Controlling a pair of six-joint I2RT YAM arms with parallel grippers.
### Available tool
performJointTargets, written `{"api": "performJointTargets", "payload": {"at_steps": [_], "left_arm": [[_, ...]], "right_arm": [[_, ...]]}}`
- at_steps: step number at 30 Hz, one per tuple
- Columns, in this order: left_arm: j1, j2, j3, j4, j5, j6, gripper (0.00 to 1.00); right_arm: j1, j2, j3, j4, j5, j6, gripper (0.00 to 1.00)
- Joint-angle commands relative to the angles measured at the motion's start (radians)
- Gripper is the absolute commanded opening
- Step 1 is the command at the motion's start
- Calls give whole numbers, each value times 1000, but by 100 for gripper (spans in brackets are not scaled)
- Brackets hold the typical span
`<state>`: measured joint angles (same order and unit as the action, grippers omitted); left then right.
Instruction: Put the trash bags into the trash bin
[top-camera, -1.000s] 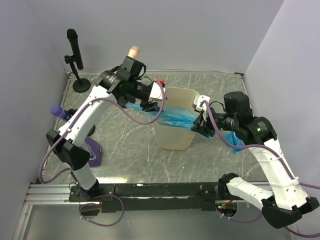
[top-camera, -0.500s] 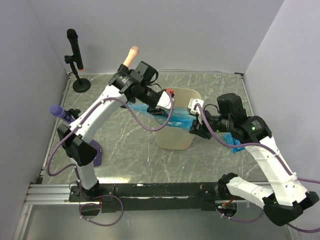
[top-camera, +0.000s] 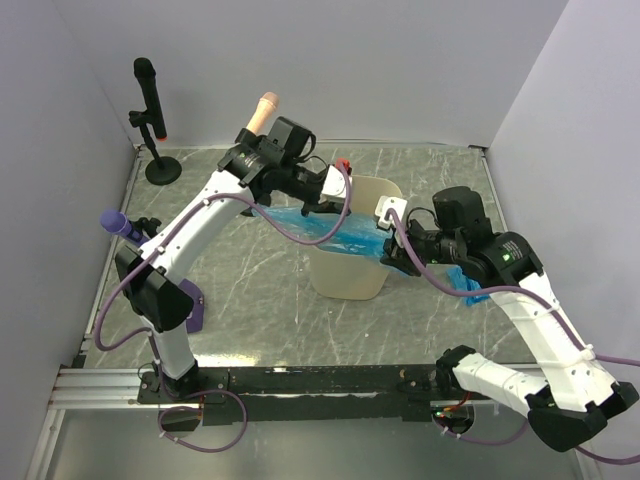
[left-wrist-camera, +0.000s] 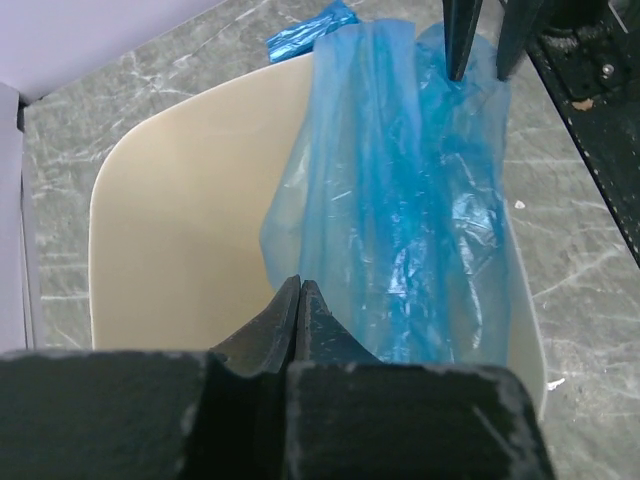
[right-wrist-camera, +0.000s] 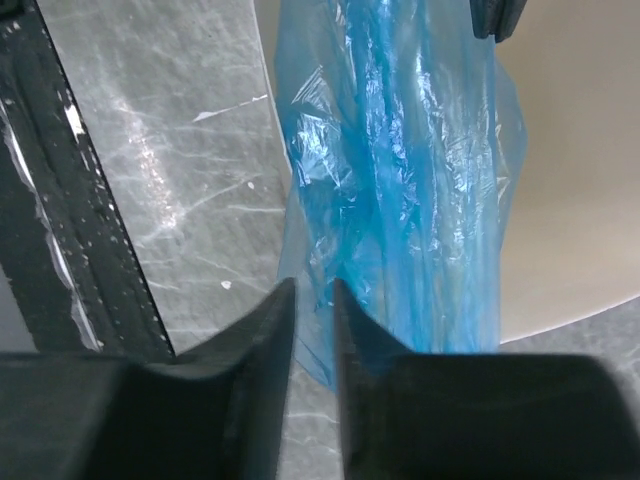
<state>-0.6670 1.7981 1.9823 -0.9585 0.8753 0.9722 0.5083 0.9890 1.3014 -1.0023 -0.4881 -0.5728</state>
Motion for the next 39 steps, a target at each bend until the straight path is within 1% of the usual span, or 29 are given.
{"api": "performJointTargets", "payload": {"at_steps": [1, 2, 3, 4, 6, 8, 9, 10, 11, 12, 14, 15, 18, 19, 22, 25, 27, 28, 30, 33, 34, 36, 37, 39], "left_arm": [[12, -49, -25, 96, 33, -85, 1], [15, -49, -23, 104, 33, -104, 1], [21, -48, -13, 98, 42, -115, 3], [26, -43, -1, 86, 50, -115, 11], [35, -43, 26, 60, 59, -113, 33], [44, -57, 29, 23, 74, -71, 45], [46, -66, 23, 6, 79, -43, 49], [46, -78, 9, -8, 82, -26, 53], [46, -89, -5, -20, 86, -3, 56], [46, -95, -20, -37, 94, 17, 58], [37, -101, -46, -31, 85, 20, 60], [34, -97, -56, -28, 77, 19, 60], [24, -59, -30, -66, 57, 49, 60], [23, -42, -8, -100, 59, 78, 60], [21, 15, 90, -175, 71, 97, 59], [14, 20, 87, -157, 54, 105, 57], [12, 18, 66, -123, 48, 106, 52], [9, 20, 61, -118, 45, 108, 50], [9, 33, 70, -134, 41, 125, 41], [7, 72, 121, -183, 34, 155, 19], [9, 79, 136, -186, 33, 145, 13], [20, 87, 151, -162, 42, 99, 3], [32, 84, 154, -128, 51, 58, 1], [58, 76, 138, -28, 71, -51, 1]], "right_arm": [[7, 13, 36, 39, 22, 10, 32], [9, 17, 36, 44, 22, 11, 34], [9, 22, 38, 44, 20, 11, 34], [10, 28, 38, 41, 19, 10, 34], [13, 31, 35, 37, 23, 11, 34], [15, 28, 24, 45, 34, 17, 33], [18, 28, 21, 48, 40, 19, 32], [19, 28, 19, 50, 42, 19, 29], [22, 30, 18, 53, 45, 17, 24], [22, 31, 18, 53, 48, 14, 14], [27, 28, 24, 54, 46, 2, 1], [33, 25, 32, 54, 42, -2, 0], [39, 23, 74, 25, 2, -22, 0], [41, 22, 90, 10, -21, -30, 0], [52, -6, 104, -13, -88, -70, 0], [94, -29, 88, -41, -112, -111, 0], [113, -27, 73, -55, -121, -128, 0], [121, -30, 62, -50, -125, -131, 0], [137, -33, 47, -38, -133, -140, 0], [160, -18, 44, -48, -139, -176, 0], [173, -15, 41, -55, -138, -199, 0], [206, -16, 24, -76, -119, -260, 0], [228, -18, 13, -90, -106, -289, 0], [274, -29, -17, -114, -87, -331, 0]]}}
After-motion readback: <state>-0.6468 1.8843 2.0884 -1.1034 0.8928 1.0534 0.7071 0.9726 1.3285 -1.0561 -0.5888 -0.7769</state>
